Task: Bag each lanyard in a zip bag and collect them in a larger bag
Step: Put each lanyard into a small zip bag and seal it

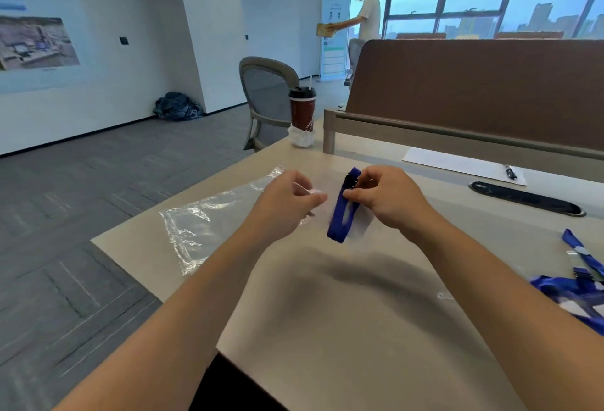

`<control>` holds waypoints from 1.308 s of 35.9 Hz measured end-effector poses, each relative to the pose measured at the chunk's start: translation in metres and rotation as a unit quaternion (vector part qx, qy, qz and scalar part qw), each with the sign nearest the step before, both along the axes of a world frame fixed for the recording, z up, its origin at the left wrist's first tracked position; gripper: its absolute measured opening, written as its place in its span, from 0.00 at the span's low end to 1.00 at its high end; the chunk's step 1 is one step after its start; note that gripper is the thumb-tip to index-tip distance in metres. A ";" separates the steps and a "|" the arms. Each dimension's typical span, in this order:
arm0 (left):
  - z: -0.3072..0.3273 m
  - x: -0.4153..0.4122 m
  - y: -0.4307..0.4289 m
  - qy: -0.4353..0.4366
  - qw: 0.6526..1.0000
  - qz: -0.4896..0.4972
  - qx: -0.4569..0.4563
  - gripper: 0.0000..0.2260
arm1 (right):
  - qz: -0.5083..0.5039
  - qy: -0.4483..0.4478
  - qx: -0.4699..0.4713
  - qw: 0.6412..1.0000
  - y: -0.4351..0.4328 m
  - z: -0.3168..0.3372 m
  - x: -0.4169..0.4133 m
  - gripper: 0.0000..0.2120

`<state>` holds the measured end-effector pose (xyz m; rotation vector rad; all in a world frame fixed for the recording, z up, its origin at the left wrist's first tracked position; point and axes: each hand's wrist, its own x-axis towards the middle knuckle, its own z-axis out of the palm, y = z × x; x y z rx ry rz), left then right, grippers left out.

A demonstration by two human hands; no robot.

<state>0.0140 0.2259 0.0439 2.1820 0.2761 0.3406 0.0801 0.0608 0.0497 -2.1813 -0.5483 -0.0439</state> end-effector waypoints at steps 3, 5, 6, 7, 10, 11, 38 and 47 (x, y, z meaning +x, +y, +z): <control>-0.012 0.005 0.014 0.004 0.996 0.030 0.078 0.07 | -0.022 0.015 0.012 1.000 0.006 -0.009 0.010 0.05; -0.022 0.013 0.022 0.019 0.994 0.029 0.107 0.08 | -0.044 0.022 0.016 0.999 0.011 -0.016 0.018 0.05; -0.027 0.017 0.025 0.030 0.992 0.027 0.118 0.10 | -0.053 0.025 0.014 0.998 0.014 -0.019 0.022 0.05; -0.031 0.021 0.028 0.041 0.990 0.027 0.131 0.12 | -0.060 0.029 0.014 0.998 0.016 -0.022 0.026 0.05; -0.044 0.038 0.037 0.088 0.980 0.021 0.178 0.17 | -0.071 0.041 0.017 0.996 0.022 -0.032 0.038 0.05; -0.049 0.043 0.040 0.101 0.976 0.019 0.190 0.18 | -0.077 0.041 0.015 0.996 0.024 -0.034 0.042 0.04; -0.069 0.041 0.043 0.014 0.966 0.008 0.257 0.04 | -0.150 0.041 0.028 0.988 0.015 -0.029 0.050 0.04; -0.053 0.001 0.027 -0.002 0.965 -0.090 0.247 0.05 | -0.165 0.043 0.071 0.983 -0.013 -0.013 0.025 0.03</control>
